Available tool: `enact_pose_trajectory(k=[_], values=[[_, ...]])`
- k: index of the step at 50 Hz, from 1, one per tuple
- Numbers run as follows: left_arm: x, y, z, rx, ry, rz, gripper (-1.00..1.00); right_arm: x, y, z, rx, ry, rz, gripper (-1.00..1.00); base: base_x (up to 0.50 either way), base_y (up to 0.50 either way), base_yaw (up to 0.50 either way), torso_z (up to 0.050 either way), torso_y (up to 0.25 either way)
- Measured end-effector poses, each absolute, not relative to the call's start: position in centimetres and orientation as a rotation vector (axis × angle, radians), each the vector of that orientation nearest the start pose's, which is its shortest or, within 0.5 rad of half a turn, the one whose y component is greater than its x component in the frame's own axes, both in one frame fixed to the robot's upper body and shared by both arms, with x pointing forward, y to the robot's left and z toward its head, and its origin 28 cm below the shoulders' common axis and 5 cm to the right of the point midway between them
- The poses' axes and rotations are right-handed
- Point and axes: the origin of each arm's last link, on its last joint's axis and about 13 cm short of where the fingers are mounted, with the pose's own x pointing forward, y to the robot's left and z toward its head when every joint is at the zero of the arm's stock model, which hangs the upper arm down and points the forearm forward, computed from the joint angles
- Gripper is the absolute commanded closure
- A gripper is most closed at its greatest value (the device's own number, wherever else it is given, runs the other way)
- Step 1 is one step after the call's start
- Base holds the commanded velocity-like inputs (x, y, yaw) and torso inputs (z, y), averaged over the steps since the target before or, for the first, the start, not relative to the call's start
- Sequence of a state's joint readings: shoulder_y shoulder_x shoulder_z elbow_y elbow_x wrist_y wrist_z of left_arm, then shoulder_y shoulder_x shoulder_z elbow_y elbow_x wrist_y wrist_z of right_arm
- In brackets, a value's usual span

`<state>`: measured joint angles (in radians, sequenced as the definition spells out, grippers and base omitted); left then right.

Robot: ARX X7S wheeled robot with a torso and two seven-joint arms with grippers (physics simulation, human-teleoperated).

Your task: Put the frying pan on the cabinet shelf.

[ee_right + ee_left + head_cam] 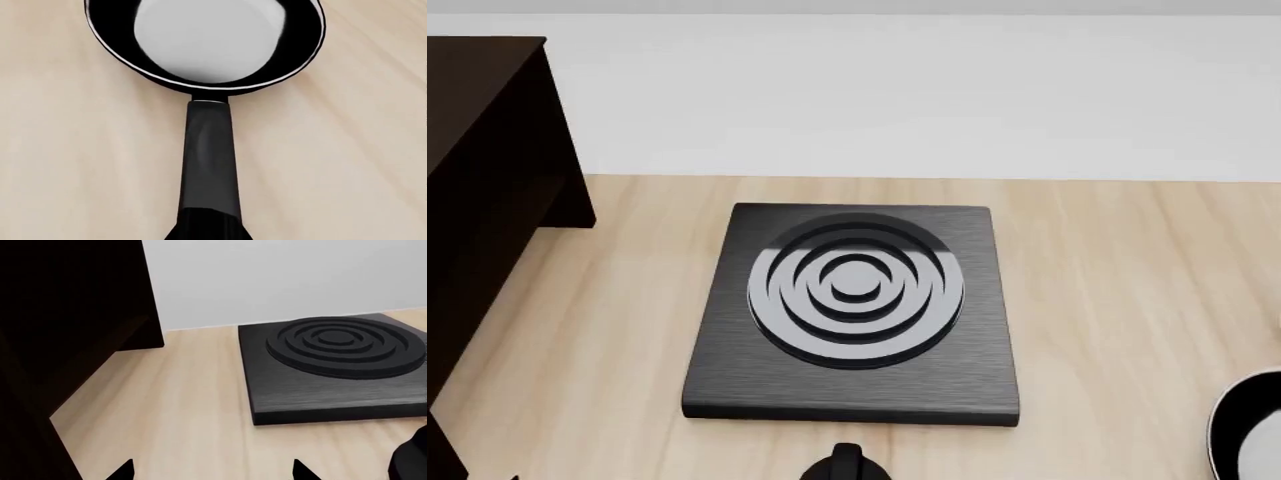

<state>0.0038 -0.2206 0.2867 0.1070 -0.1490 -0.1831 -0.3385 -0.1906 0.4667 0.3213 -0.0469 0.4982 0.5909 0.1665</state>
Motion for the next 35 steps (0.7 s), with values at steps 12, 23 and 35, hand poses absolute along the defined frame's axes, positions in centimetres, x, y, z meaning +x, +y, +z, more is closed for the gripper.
enact_pose_trajectory(k=[12, 23, 35], values=[[19.8, 19.8, 1.5, 0.105, 0.118, 0.041, -1.00, 13.1, -24.6, 1.7, 0.026, 0.582, -0.387, 1.00, 0.00, 0.00, 0.00, 0.000, 0.000], [19.8, 19.8, 1.4, 0.106, 0.119, 0.040, -1.00, 13.6, -23.3, 4.3, -0.017, 0.517, -0.335, 1.00, 0.00, 0.00, 0.00, 0.000, 0.002], [19.8, 19.8, 1.4, 0.102, 0.120, 0.038, -1.00, 14.6, -21.5, 7.9, -0.068, 0.442, -0.248, 1.00, 0.00, 0.00, 0.00, 0.000, 0.002]])
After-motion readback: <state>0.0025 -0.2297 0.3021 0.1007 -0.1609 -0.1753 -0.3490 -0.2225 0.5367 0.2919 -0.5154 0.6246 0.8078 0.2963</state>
